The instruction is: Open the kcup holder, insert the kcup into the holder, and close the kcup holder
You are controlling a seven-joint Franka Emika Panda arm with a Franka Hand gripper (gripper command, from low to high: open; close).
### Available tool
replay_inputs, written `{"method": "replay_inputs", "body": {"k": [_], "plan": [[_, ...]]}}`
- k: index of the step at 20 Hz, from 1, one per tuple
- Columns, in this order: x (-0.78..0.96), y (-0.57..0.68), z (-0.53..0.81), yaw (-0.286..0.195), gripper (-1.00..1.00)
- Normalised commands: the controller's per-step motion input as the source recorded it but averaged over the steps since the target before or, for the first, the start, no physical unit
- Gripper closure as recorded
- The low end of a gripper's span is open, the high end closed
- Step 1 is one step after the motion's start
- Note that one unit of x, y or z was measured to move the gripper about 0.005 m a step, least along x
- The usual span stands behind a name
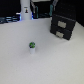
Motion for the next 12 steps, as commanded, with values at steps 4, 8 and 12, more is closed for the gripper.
{"method": "replay_inputs", "body": {"k": [4, 8, 12], "plan": [[-0.47, 0.41, 0.00, -0.123, -1.00], [-0.48, 0.44, 0.00, -0.130, -1.00], [-0.43, 0.48, 0.00, -0.140, -1.00]]}}
